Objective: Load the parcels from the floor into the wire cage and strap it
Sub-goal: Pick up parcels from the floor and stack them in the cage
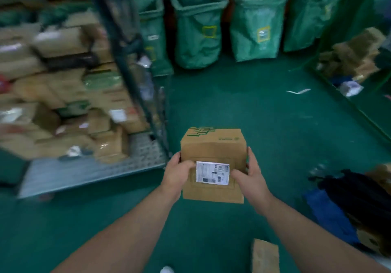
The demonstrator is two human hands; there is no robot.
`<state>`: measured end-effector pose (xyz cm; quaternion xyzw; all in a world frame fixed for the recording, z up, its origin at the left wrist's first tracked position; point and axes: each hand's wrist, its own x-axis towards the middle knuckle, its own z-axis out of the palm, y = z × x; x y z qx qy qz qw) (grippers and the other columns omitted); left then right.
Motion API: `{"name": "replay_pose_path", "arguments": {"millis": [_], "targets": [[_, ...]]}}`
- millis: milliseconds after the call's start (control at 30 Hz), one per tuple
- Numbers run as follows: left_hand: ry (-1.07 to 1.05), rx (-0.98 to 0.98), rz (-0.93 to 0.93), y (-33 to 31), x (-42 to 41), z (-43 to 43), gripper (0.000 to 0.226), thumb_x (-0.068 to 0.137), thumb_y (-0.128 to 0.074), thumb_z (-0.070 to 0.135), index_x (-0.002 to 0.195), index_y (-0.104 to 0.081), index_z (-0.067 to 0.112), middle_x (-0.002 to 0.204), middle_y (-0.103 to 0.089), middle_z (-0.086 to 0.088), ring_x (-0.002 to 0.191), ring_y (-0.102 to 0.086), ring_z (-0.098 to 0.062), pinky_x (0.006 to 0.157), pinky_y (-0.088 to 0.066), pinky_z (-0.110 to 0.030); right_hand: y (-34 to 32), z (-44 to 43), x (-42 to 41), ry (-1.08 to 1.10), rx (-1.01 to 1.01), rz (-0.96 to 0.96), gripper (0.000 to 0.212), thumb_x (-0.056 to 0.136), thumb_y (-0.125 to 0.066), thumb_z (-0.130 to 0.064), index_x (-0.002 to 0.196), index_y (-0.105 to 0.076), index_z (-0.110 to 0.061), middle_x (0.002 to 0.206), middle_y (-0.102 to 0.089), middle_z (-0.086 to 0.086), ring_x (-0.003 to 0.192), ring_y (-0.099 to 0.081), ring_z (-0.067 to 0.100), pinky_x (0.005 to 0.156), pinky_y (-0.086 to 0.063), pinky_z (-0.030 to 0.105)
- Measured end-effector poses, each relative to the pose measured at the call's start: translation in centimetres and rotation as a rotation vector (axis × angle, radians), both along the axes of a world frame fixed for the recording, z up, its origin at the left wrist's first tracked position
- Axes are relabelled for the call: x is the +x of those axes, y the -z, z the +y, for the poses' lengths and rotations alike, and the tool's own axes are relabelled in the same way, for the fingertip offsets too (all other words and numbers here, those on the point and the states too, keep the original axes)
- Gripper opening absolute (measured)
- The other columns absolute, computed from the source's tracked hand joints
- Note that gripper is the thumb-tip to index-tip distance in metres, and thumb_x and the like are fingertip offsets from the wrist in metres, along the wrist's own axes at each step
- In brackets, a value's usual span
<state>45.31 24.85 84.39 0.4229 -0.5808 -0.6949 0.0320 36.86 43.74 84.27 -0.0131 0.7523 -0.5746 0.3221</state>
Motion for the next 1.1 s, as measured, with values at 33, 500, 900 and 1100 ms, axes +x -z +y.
{"name": "replay_pose_path", "arguments": {"millis": [33, 500, 900, 1100], "targets": [[-0.036, -0.011, -0.006, -0.2, 2.9, -2.8, 0.047, 0.083, -0.068, 0.008, 0.125, -0.064, 0.03, 0.105, -0.078, 0.007, 0.094, -0.075, -0.016, 0.084, -0.06, -0.036, -0.4, -3.0, 2.3, -0.015, -0.023, -0.026, 0.072, 0.083, -0.076, -0.027, 0.136, -0.033, -0.05, 0.124, -0.062, -0.02, 0.111, -0.063, 0.001, 0.088, -0.052, 0.024], [-0.536, 0.037, -0.142, -1.0, 26.8, -26.5, 0.04, 0.095, -0.064, 0.024, 0.133, -0.051, 0.021, 0.112, -0.07, 0.0, 0.096, -0.069, -0.02, 0.065, -0.052, -0.032, 0.1, -34.0, 17.4, -0.524, -0.025, -0.086, 0.054, 0.084, -0.07, -0.033, 0.128, -0.052, -0.06, 0.12, -0.071, -0.018, 0.112, -0.066, 0.012, 0.091, -0.056, 0.037], [-0.586, 0.041, -0.21, -1.1, 22.4, -42.5, 0.044, 0.088, -0.064, 0.04, 0.128, -0.051, 0.054, 0.118, -0.07, 0.012, 0.104, -0.066, -0.024, 0.085, -0.048, -0.041, 2.5, -53.0, 11.2, -0.579, -0.024, -0.251, 0.049, 0.094, -0.07, -0.024, 0.137, -0.047, -0.028, 0.114, -0.066, -0.006, 0.1, -0.063, 0.014, 0.071, -0.052, 0.032], [-0.742, 0.044, -0.245, -0.5, 21.9, -49.3, 0.043, 0.092, -0.064, 0.034, 0.132, -0.052, 0.025, 0.115, -0.063, 0.003, 0.098, -0.061, -0.02, 0.077, -0.048, -0.037, 3.3, -62.4, 10.5, -0.729, 0.009, -0.243, 0.078, 0.082, -0.081, -0.045, 0.14, -0.035, -0.066, 0.138, -0.059, -0.014, 0.121, -0.061, 0.021, 0.104, -0.052, 0.055]]}}
